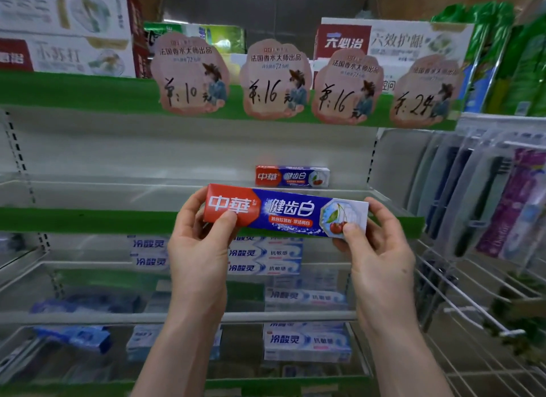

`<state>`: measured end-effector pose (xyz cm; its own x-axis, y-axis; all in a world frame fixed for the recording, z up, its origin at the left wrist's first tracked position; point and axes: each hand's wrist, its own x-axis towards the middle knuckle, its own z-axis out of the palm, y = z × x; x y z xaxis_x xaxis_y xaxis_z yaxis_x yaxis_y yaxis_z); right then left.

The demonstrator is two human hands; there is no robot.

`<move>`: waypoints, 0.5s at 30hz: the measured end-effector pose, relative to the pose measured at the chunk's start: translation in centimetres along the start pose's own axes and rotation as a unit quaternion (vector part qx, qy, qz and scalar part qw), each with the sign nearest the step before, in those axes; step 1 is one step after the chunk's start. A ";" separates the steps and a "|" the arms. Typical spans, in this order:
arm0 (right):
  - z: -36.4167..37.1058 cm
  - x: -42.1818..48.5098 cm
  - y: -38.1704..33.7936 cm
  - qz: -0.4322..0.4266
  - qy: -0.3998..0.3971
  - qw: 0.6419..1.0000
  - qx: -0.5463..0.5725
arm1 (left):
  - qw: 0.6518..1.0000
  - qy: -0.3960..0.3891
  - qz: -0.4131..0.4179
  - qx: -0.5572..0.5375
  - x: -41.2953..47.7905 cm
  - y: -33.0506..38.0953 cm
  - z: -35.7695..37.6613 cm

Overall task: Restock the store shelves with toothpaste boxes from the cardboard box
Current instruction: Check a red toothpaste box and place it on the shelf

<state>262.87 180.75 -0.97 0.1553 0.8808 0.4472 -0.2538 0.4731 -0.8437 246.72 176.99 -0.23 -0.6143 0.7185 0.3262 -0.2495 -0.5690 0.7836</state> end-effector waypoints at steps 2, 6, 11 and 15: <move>0.5 1.6 0.2 -0.012 0.008 1.000 -0.008 | 1.000 -0.008 0.007 -0.009 1.6 -0.4 0.8; 1.0 4.3 0.6 -0.006 0.014 1.000 0.001 | 1.000 -0.021 -0.002 -0.008 4.4 -1.1 2.1; 1.4 7.6 1.9 -0.004 0.016 1.000 -0.007 | 1.000 -0.019 -0.011 0.005 7.3 -2.5 3.4; 0.9 10.4 2.7 0.007 -0.001 1.000 -0.012 | 0.997 -0.032 -0.020 0.061 9.5 -3.3 4.3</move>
<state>262.90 191.17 1.69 0.1495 0.8878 0.4352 -0.2330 0.4594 -0.8571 244.94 187.43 2.51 -0.5557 0.7658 0.3236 -0.1774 -0.4896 0.8537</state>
